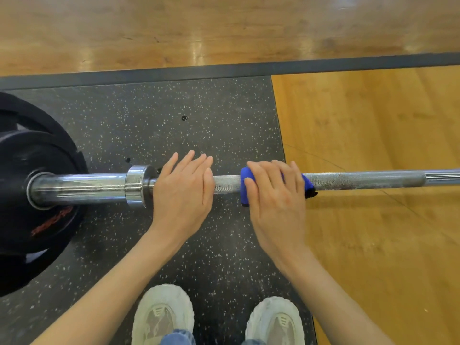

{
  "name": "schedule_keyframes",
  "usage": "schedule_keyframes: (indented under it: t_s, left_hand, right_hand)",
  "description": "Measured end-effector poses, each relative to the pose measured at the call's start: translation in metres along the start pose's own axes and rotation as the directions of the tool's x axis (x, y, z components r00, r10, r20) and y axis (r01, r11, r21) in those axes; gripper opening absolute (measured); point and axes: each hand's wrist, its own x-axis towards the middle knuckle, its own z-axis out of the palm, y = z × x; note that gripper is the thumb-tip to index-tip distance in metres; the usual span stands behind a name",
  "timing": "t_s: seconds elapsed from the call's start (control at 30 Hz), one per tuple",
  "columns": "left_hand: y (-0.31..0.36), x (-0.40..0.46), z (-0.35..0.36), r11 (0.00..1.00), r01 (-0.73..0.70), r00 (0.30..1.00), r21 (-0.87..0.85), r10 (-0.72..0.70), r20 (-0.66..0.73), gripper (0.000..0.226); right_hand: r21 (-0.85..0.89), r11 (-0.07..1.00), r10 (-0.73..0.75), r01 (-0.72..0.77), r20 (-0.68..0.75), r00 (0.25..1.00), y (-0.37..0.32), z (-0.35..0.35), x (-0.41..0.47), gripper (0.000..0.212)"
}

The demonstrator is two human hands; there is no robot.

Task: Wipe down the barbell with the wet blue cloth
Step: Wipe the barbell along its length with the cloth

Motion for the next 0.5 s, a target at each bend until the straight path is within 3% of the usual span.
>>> schedule_keyframes:
  t_s: [0.17,0.23,0.33,0.4,0.5]
  left_hand:
    - [0.003,-0.012,-0.002,1.0,-0.001,1.0,-0.002,0.001,0.014,0.053]
    - [0.005,-0.018,-0.005,1.0,0.002,1.0,-0.001,-0.002,0.013,0.053]
    - [0.008,-0.026,-0.008,1.0,-0.007,1.0,0.008,0.007,0.022,0.053]
    - [0.009,-0.032,-0.009,1.0,-0.024,1.0,0.01,0.024,0.012,0.053]
    - [0.011,-0.041,-0.011,0.999,-0.034,0.999,0.002,0.034,0.022,0.053]
  right_hand:
    - [0.012,0.985,-0.174,0.174,0.054,0.983,0.005,-0.003,-0.004,0.036]
    - [-0.036,0.991,-0.13,0.131,0.025,0.991,0.017,-0.013,-0.012,0.038]
    - [-0.039,0.997,-0.059,0.061,0.039,0.997,-0.018,0.001,-0.015,0.037]
    - [0.002,0.991,-0.134,0.134,0.05,0.99,-0.033,0.007,-0.017,0.035]
    - [-0.027,0.977,-0.208,0.211,0.092,0.974,-0.003,-0.011,-0.022,0.035]
